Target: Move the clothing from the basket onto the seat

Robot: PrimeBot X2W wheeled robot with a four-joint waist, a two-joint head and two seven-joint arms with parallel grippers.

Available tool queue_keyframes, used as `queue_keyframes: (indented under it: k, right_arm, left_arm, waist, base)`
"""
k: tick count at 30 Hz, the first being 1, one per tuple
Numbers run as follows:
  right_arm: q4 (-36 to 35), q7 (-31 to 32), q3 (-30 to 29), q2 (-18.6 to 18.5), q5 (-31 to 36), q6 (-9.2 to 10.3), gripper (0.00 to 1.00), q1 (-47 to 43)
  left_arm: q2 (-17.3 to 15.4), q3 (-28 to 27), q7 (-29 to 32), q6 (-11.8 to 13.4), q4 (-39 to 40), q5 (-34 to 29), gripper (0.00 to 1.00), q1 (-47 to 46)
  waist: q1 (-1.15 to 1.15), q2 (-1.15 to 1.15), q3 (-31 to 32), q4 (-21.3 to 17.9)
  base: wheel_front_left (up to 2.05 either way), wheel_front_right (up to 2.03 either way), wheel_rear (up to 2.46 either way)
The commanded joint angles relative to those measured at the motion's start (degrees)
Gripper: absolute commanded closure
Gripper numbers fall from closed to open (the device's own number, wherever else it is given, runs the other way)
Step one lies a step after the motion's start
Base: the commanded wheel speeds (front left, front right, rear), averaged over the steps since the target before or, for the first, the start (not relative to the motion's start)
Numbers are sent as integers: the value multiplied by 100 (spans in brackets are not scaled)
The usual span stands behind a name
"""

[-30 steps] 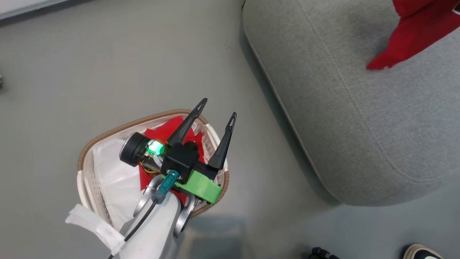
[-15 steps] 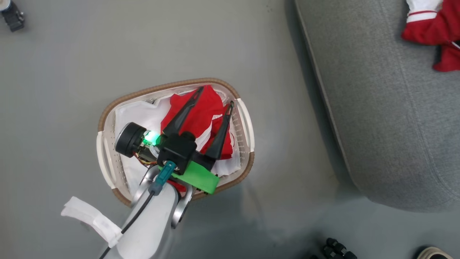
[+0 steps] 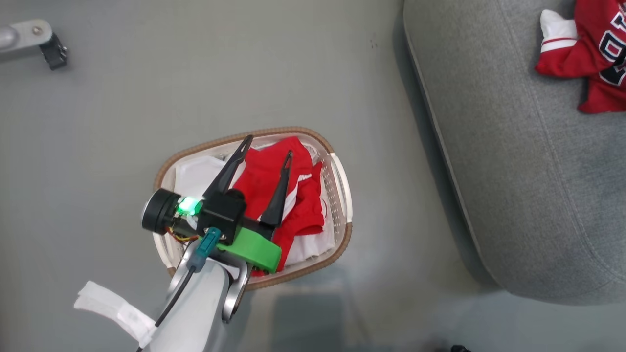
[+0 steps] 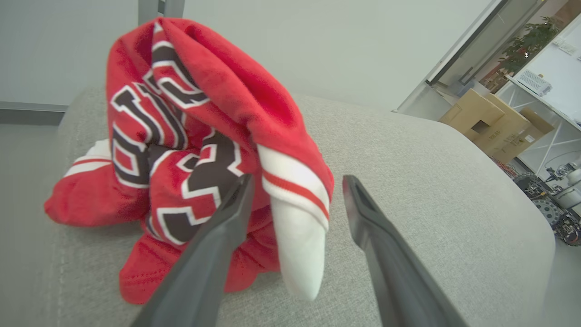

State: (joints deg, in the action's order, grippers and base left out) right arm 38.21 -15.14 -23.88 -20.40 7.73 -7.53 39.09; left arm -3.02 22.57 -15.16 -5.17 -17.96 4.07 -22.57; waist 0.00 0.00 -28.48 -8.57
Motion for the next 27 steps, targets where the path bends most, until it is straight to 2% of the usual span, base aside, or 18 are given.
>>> queue_keyframes:
  k: [1,7,15,22,27]
  right_arm:
    - [-73,0,101,70,-50,8,0,-201]
    - [-609,0,790,434,-486,8,0,-923]
    - [-1239,0,1586,857,-1032,8,0,-1464]
    - [-1508,0,1863,1277,-1308,8,0,-1799]
    - [-1601,0,2160,1460,-1467,8,0,-2072]
  left_arm:
    - [-19,-41,1,35,-15,62,0,116]
    - [-7,-268,2,161,-20,135,0,418]
    - [-2,-743,1,392,67,182,0,862]
    - [3,-1285,2,575,88,216,0,1204]
    - [5,-1618,1,604,96,190,0,1490]
  waist:
    - [0,0,310,112]
    - [0,0,788,385]
    - [0,0,1332,785]
    - [0,0,1698,1109]
    - [0,0,1932,1255]
  base:
    - [0,0,0]
    - [0,0,0]
    - [0,0,0]
    - [0,0,0]
    - [0,0,0]
